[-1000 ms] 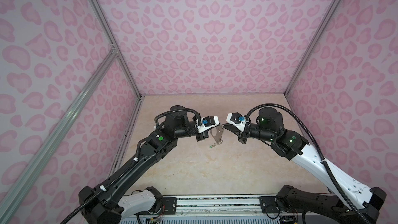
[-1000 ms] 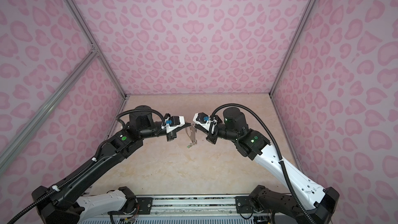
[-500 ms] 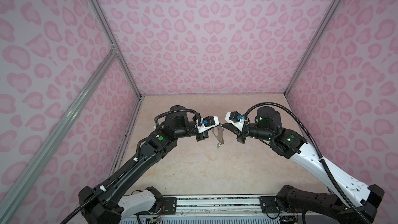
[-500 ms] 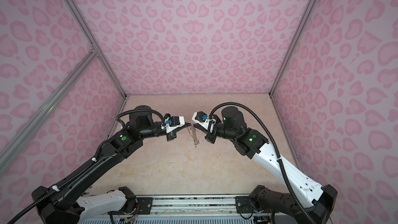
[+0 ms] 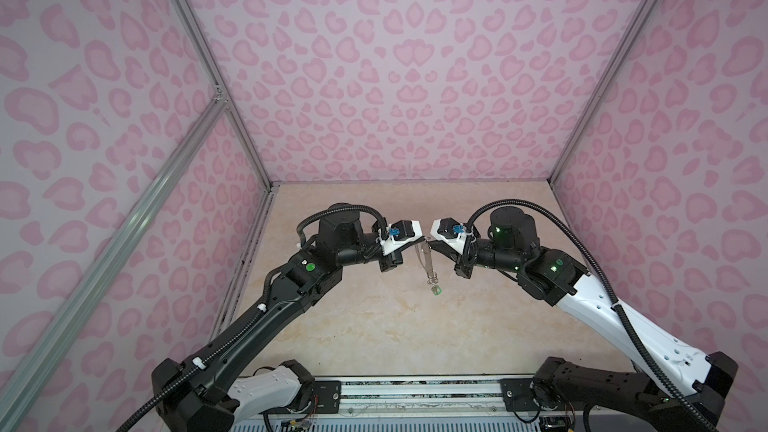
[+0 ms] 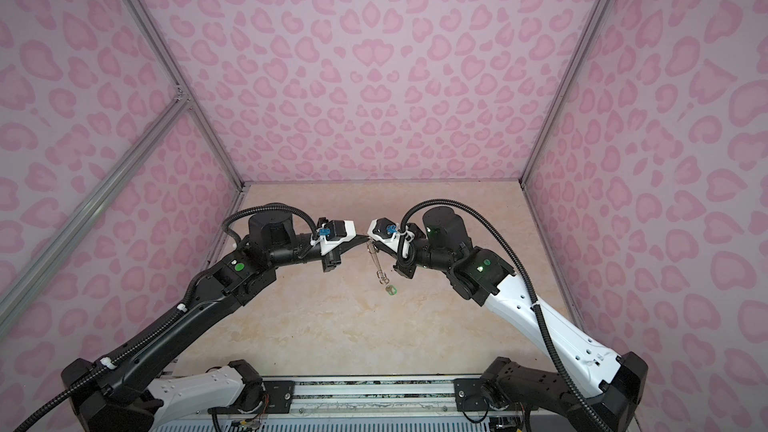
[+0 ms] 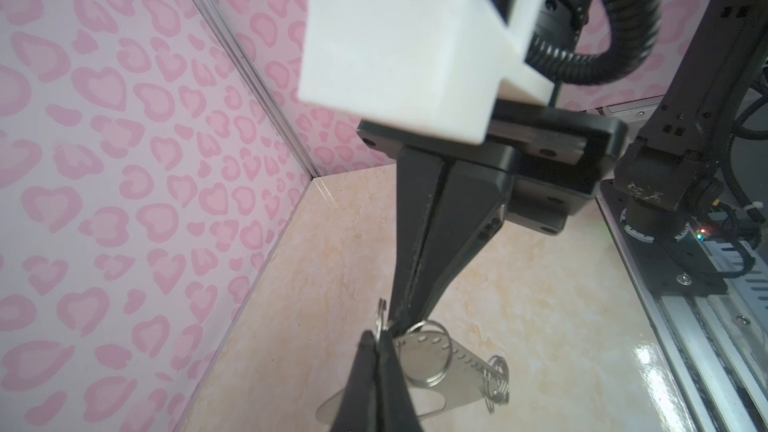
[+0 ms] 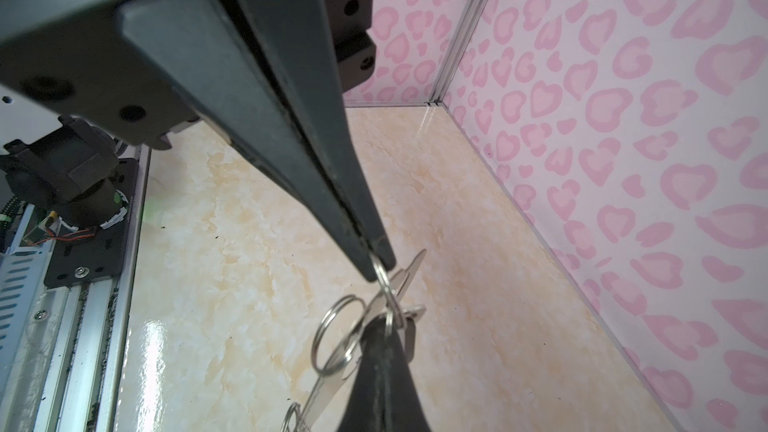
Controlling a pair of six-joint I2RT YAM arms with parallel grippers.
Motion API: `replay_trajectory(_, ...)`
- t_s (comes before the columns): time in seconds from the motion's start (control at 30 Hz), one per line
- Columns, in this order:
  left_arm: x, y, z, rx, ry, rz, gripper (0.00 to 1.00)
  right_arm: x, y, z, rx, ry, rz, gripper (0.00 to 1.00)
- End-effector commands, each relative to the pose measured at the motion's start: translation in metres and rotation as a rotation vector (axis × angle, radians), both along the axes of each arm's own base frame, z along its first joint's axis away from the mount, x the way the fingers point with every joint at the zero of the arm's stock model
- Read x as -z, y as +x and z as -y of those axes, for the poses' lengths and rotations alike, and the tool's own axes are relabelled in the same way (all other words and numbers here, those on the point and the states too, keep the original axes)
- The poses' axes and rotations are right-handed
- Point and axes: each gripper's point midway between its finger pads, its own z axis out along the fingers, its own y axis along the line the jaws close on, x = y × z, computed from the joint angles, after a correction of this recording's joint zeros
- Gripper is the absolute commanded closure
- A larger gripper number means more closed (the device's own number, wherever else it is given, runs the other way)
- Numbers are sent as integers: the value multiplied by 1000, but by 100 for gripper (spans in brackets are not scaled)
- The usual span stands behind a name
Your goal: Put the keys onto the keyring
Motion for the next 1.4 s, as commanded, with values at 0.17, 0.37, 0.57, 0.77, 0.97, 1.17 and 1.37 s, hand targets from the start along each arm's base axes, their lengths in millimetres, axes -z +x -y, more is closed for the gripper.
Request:
replay_trajectory(0.17, -19, -5, 5, 48, -76, 51, 97, 5, 3, 11, 34, 1, 45, 72)
replay_trajectory(0.37, -19, -14, 5, 100, -81, 51, 97, 14, 5, 20, 44, 67, 5, 66)
replay_trajectory(0.57, -16, -16, 6, 118, -78, 43, 97, 5, -9, 1, -80, 154, -42, 65)
replay_trajectory(0.77, -17, -16, 6, 118, -80, 47, 97, 4, -16, -8, -134, 195, -83, 66)
replay_trajectory(0.97, -17, -16, 6, 120, -79, 51, 97, 6, -21, -9, -156, 208, -110, 65)
replay_trajectory(1.17, -20, -18, 5, 122, -79, 62, 97, 15, -23, -4, -160, 193, -144, 65)
replay_trajectory(1.37, -20, -18, 4, 121, -77, 65, 97, 11, -28, -1, -178, 210, -156, 65)
